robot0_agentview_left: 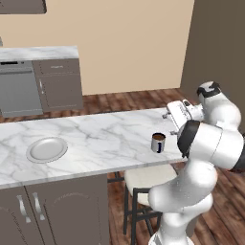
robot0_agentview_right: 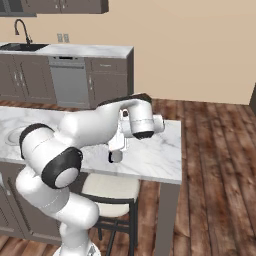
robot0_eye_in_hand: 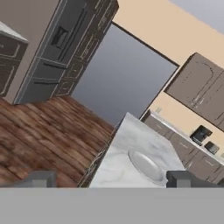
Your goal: Pick up the marshmallow and place it in the cup of hot chocolate on the dining counter.
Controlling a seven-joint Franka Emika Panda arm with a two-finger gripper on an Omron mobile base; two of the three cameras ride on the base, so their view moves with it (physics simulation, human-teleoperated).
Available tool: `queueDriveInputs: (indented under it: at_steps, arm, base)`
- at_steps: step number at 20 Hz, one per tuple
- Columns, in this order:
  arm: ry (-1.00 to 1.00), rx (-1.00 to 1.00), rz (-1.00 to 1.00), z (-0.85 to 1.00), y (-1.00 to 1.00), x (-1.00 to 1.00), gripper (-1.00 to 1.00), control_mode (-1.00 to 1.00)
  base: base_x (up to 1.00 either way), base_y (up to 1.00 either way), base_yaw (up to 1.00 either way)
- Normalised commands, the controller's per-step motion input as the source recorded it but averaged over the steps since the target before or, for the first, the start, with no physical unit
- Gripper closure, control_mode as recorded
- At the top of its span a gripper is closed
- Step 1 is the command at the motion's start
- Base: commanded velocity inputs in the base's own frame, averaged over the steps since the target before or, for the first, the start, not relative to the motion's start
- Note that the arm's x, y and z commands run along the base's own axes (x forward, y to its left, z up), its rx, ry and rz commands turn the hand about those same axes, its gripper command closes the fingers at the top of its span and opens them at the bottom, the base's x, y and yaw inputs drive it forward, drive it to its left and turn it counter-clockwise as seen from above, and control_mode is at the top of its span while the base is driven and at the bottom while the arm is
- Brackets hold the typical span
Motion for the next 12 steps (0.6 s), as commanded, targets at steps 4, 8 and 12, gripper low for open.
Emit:
queueDriveInputs:
  at_steps: [4, 8, 12]
  arm:
    - [-0.33, -0.09, 0.0, 0.76, 0.33, -0.56, -1.0, -1.0]
    - [-0.3, -0.07, -0.03, 0.63, 0.32, -0.51, -1.0, -1.0]
    - [-0.11, 0.0, -0.09, 0.43, 0.23, -0.44, -1.0, -1.0]
  base:
    - [0.0, 0.0, 0.0]
    - [0.0, 0.0, 0.0]
    - [0.0, 0.0, 0.0]
